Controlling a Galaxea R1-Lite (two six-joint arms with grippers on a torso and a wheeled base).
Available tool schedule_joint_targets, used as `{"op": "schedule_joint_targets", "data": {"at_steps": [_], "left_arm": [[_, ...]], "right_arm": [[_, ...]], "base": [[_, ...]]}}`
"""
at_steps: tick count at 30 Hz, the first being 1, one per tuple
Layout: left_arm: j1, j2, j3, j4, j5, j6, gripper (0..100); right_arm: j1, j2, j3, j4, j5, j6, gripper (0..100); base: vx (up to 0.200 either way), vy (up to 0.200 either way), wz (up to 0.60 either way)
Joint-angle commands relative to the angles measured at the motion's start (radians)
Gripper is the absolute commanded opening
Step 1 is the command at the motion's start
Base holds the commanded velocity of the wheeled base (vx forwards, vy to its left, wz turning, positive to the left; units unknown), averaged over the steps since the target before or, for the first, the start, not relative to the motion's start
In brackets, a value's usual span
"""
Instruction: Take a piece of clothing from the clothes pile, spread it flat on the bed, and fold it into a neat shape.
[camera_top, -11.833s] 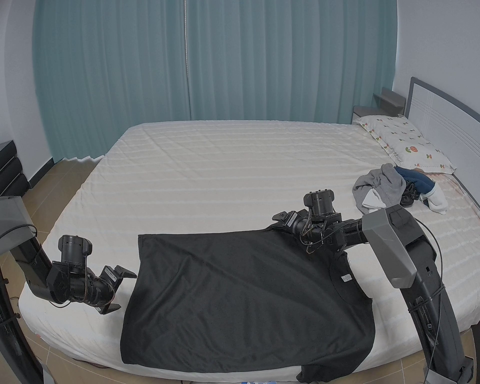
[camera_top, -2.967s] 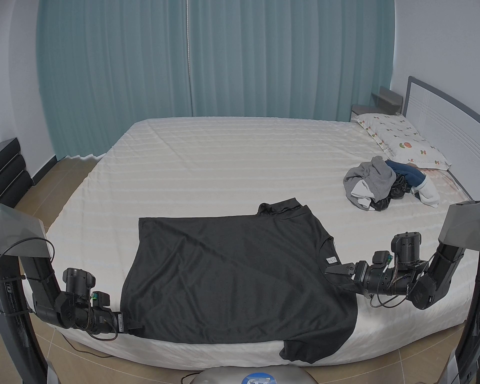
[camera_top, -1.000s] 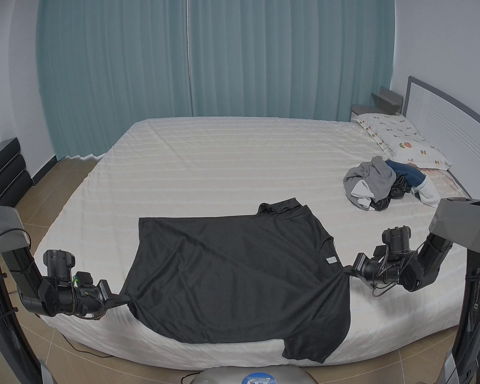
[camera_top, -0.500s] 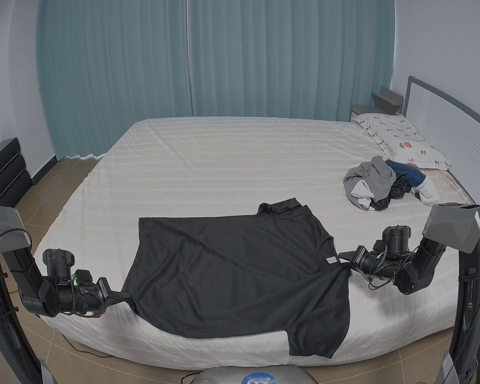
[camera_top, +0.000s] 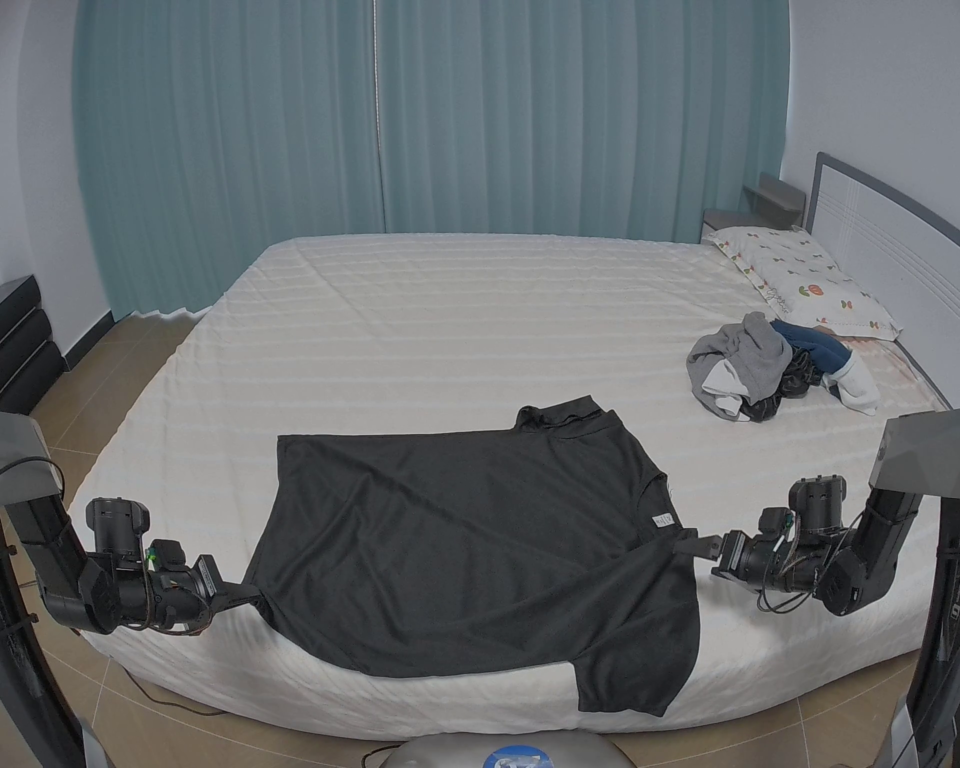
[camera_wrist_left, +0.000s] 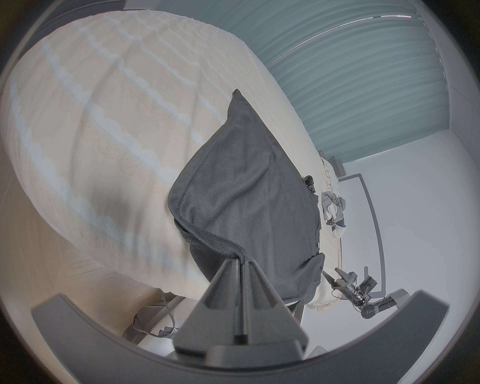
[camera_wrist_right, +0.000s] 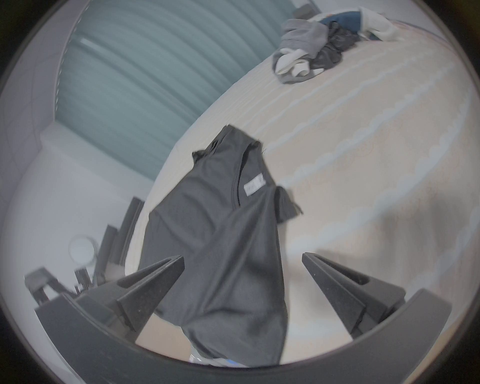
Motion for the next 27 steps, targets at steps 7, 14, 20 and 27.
{"op": "schedule_joint_targets", "data": {"at_steps": [7,14,20,27], "left_arm": [[0.000,0.002,0.000,0.000,0.000,-0.001,0],[0.000,0.002,-0.002,0.000,0.003,-0.001,0],[0.000,0.000,-0.005,-0.002,0.004,-0.023,0],[0.000,0.000,-0.005,-0.002,0.004,-0.023,0]], "right_arm": [[0.076,-0.007,0.169,0.014,0.035,-0.195,100],[0.109,-0.004,0.199,0.015,0.029,-0.228,100],[0.121,0.010,0.215,0.014,0.027,-0.261,100],[0.138,0.033,0.215,0.005,-0.045,-0.267,100]], "base": [[0.000,0.000,0.00],[0.000,0.000,0.00],[0.000,0.000,0.00],[0.000,0.000,0.00]]}}
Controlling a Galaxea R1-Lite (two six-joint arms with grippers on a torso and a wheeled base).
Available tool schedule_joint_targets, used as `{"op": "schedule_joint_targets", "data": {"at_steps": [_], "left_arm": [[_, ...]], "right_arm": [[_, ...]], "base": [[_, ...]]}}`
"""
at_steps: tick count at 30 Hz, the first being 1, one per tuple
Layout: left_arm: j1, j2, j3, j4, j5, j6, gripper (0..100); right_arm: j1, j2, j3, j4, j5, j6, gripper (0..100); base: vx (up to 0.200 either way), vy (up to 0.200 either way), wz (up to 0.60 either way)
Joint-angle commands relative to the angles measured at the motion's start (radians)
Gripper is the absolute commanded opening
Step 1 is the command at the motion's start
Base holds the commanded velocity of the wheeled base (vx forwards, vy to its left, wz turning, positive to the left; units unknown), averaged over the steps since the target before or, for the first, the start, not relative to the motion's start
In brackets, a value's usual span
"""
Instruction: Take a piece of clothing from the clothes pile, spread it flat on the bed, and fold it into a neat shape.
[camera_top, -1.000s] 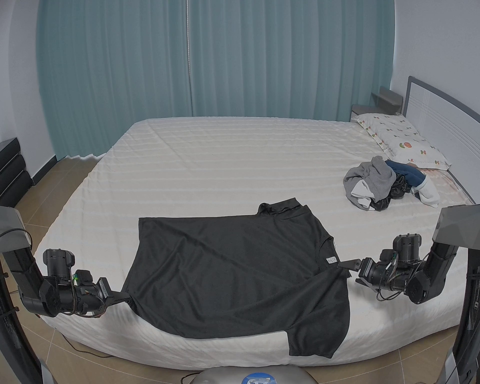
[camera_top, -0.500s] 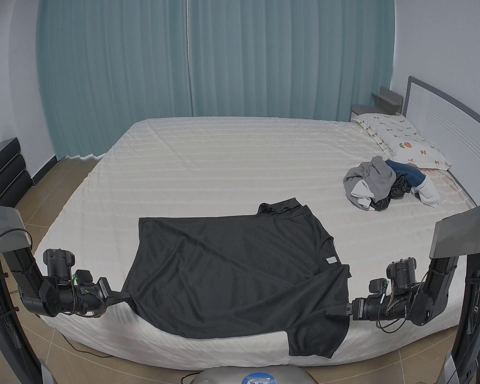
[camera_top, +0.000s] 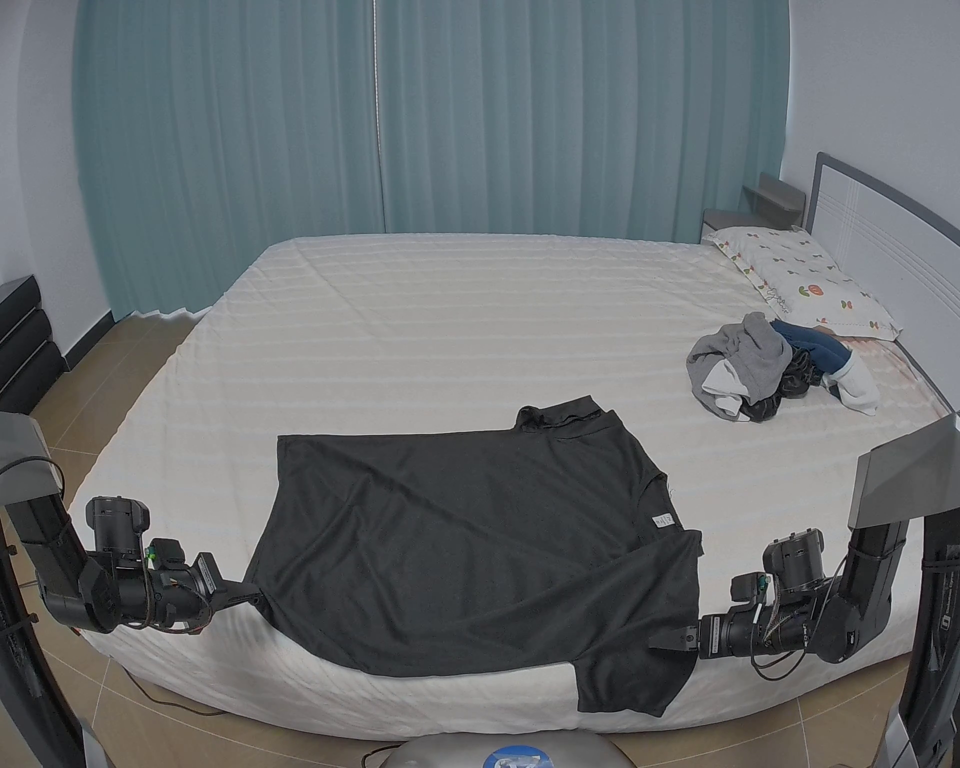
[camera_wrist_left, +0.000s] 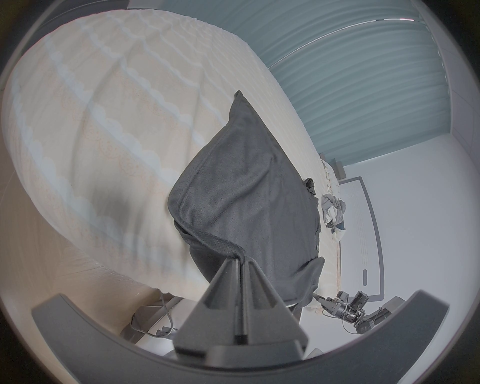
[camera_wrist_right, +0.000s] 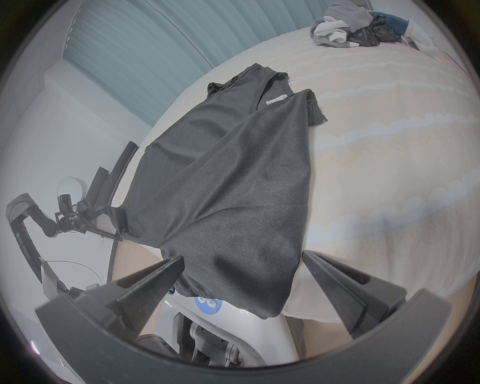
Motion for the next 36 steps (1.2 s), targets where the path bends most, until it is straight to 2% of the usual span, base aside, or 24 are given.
{"op": "schedule_joint_targets", "data": {"at_steps": [1,12,13,23,29,36], "left_arm": [[0.001,0.000,0.000,0.000,0.000,-0.001,0],[0.001,0.002,0.000,-0.002,0.000,-0.001,0],[0.001,0.002,0.000,-0.002,0.000,-0.001,0],[0.001,-0.003,-0.002,-0.002,0.001,-0.019,0],[0.002,-0.013,0.000,-0.003,0.005,-0.028,0],[0.011,-0.078,0.024,-0.044,0.035,-0.022,0]], "right_arm": [[0.007,0.013,0.003,0.003,-0.006,-0.001,100],[0.021,0.018,-0.014,-0.002,-0.003,0.013,100],[0.019,0.016,-0.014,-0.002,-0.004,0.013,0],[-0.001,-0.036,0.052,0.000,-0.022,-0.003,0],[-0.031,-0.066,0.051,-0.005,0.020,-0.021,0],[-0.025,-0.099,0.014,0.049,0.019,-0.020,0]], "base": [[0.000,0.000,0.00],[0.000,0.000,0.00],[0.000,0.000,0.00],[0.000,0.000,0.00],[0.000,0.000,0.00],[0.000,0.000,0.00]]}}
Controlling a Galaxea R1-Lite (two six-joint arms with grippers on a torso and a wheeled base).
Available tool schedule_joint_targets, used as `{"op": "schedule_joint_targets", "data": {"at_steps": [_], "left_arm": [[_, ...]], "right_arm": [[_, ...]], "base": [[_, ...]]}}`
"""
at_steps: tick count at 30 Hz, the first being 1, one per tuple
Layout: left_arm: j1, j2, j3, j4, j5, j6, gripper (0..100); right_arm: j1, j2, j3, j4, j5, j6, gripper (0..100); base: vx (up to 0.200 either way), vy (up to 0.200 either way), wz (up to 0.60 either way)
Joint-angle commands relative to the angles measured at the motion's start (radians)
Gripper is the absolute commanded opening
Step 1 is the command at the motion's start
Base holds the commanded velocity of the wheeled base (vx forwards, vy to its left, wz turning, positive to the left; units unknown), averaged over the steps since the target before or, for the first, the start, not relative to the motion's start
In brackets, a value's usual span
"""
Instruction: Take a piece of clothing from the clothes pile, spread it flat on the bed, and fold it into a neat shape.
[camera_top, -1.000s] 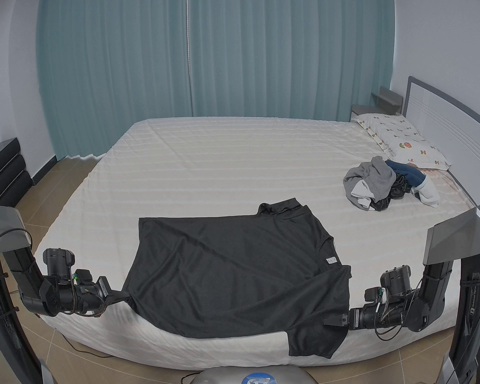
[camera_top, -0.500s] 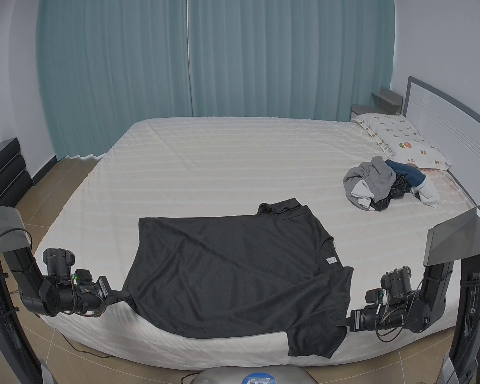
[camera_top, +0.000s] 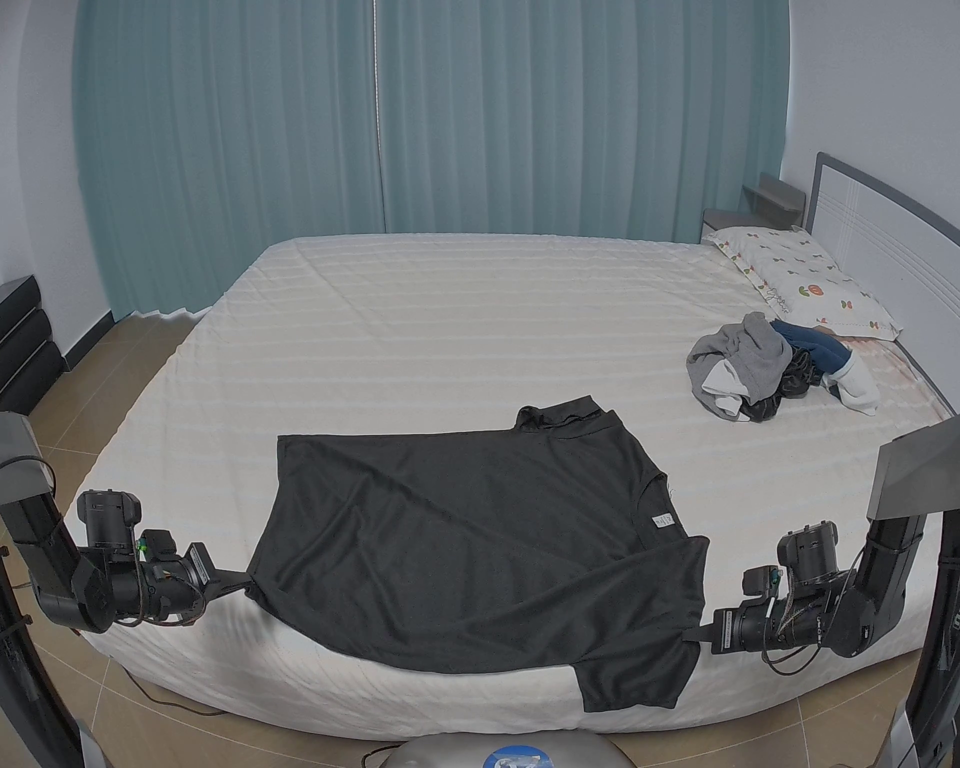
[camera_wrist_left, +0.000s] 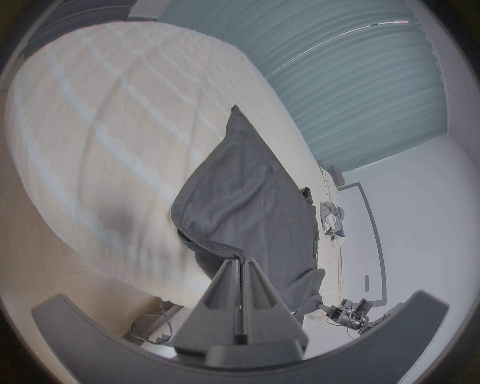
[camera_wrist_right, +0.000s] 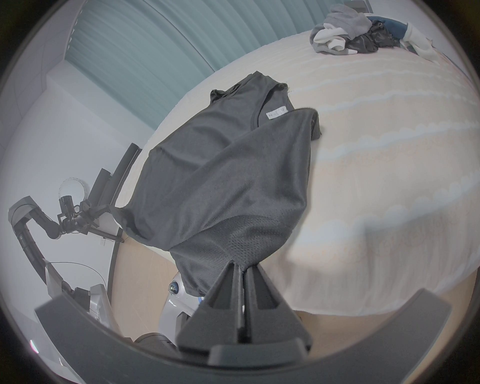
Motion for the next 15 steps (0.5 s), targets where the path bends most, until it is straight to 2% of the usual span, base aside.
{"op": "schedule_joint_targets", "data": {"at_steps": [1,3,11,15], "left_arm": [[0.004,-0.060,0.013,-0.010,0.034,0.001,0],[0.001,-0.085,0.015,-0.001,0.057,0.000,0],[0.017,-0.097,0.049,0.006,0.062,0.003,0],[0.035,-0.123,0.121,0.002,0.060,0.029,0]], "right_arm": [[-0.007,-0.055,0.010,0.011,0.000,0.003,0],[-0.018,-0.108,0.075,0.008,0.011,0.008,0],[-0.035,-0.146,0.185,0.002,0.013,0.005,0],[-0.039,-0.154,0.244,-0.054,0.063,0.008,0]], "base": [[0.000,0.000,0.00],[0.000,0.000,0.00],[0.000,0.000,0.00],[0.000,0.000,0.00]]}}
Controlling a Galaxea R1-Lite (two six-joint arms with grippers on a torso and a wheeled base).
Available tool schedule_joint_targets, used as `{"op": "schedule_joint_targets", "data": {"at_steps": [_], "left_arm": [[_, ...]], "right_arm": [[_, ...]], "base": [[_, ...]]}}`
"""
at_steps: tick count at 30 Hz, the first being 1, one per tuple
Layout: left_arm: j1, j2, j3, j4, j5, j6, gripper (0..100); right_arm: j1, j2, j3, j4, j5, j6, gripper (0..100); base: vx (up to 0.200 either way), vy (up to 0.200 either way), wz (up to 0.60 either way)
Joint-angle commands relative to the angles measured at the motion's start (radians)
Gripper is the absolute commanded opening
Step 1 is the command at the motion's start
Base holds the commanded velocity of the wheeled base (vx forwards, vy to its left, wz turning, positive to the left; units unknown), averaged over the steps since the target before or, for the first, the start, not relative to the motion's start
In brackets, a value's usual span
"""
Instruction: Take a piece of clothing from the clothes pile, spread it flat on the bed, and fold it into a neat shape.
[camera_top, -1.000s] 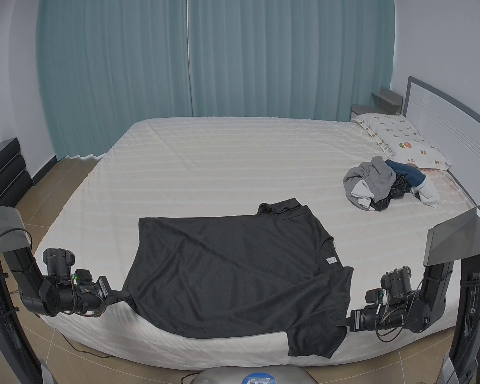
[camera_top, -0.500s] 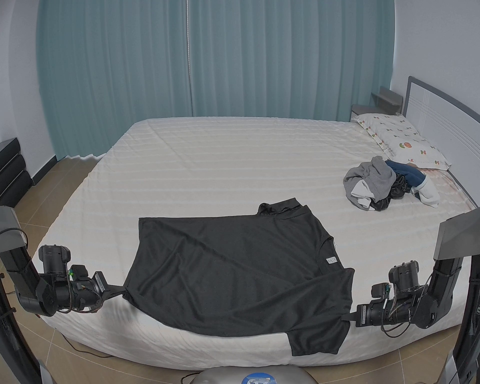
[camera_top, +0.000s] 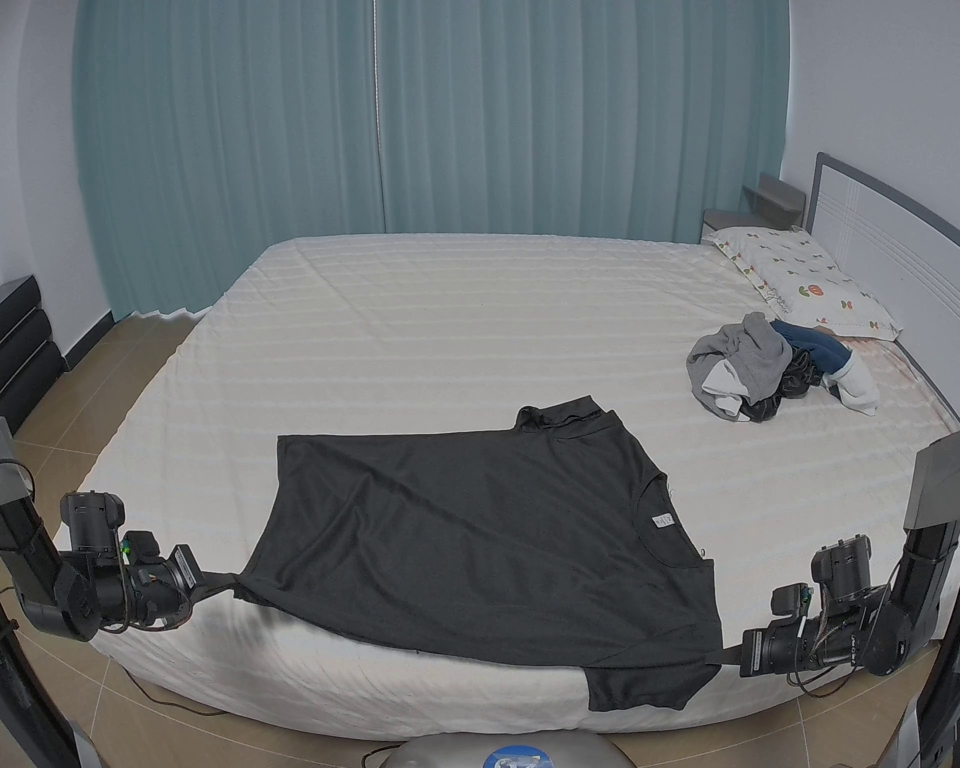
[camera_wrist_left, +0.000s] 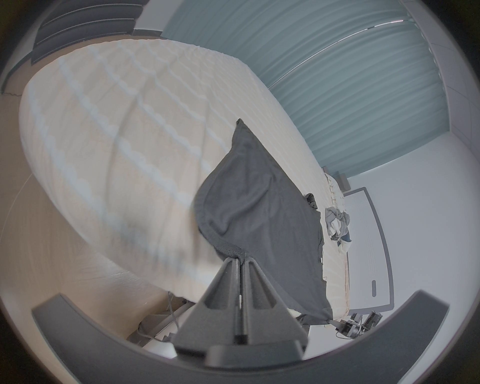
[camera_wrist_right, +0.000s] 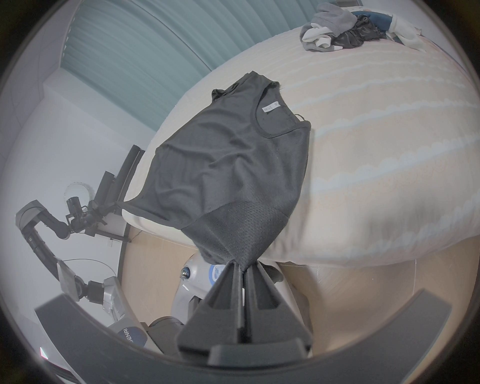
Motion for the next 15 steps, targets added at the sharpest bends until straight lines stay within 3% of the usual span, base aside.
{"op": "schedule_joint_targets", "data": {"at_steps": [1,8,15], "left_arm": [[0.014,-0.035,0.082,-0.009,0.000,0.033,0],[0.048,-0.027,0.155,-0.009,0.003,0.168,0],[0.120,-0.024,0.163,-0.004,0.001,0.199,0]], "right_arm": [[-0.010,-0.023,0.069,-0.049,0.032,0.000,0],[-0.019,-0.010,0.116,-0.099,0.040,-0.001,0],[-0.018,0.019,0.116,-0.056,0.037,-0.014,0]], "base": [[0.000,0.000,0.00],[0.000,0.000,0.00],[0.000,0.000,0.00]]}}
